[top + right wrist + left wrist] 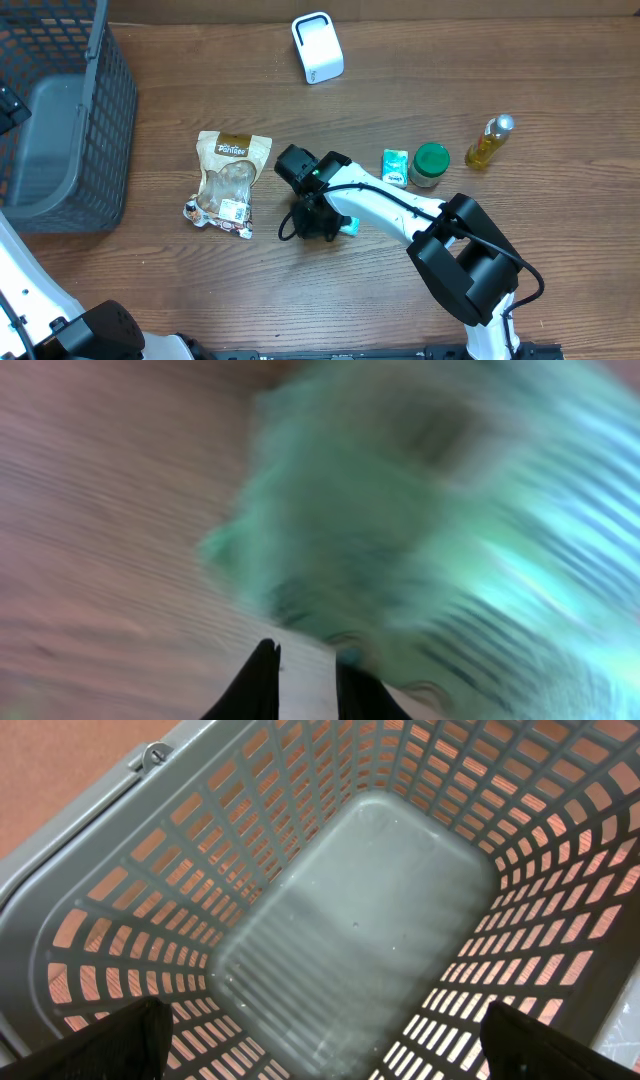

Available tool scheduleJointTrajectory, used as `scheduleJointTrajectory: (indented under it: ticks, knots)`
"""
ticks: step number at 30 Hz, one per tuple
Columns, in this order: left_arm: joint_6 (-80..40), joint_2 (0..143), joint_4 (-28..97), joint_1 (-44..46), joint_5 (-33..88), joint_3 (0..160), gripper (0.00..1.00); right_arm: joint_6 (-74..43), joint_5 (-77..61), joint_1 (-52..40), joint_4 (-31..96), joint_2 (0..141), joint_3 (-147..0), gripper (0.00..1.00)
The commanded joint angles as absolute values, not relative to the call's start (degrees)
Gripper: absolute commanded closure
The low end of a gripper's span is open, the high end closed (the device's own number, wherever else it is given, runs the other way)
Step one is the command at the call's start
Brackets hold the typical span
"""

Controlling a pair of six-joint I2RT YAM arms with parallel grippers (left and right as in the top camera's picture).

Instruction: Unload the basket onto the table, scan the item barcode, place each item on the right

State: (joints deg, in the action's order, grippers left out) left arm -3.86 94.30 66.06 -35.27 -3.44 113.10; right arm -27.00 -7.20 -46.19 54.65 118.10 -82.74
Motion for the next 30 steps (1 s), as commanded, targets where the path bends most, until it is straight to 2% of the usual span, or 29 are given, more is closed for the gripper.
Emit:
scheduleJointTrajectory:
  ticks: [1, 6, 15, 22, 30]
  knots:
    - [-2.76, 94.61, 66.04, -35.22, -3.11, 114.10, 0.00, -27.35, -4.56, -45.76, 49.89, 116.16, -82.52, 0.82]
    - [-2.76, 94.61, 66.02, -35.22, -3.11, 114.10, 0.00, -23.75, -4.36, -44.80, 45.95, 116.14, -84.55, 0.80]
    - [-2.76, 94.61, 66.02, -35.22, -3.11, 114.10, 0.00, -13.76, -4.89, -44.71, 68.82, 116.07, -99.26, 0.62]
    - [-2.76, 94.61, 66.02, -35.22, -3.14, 114.10, 0.01, -13.15, 1.74, -45.34, 72.95, 116.09, -94.80, 0.55]
    - [-2.76, 94.61, 66.04, -35.22, -3.14, 114.10, 0.01, -8.40, 9.06, -46.96, 65.23, 116.11, -84.90, 0.51]
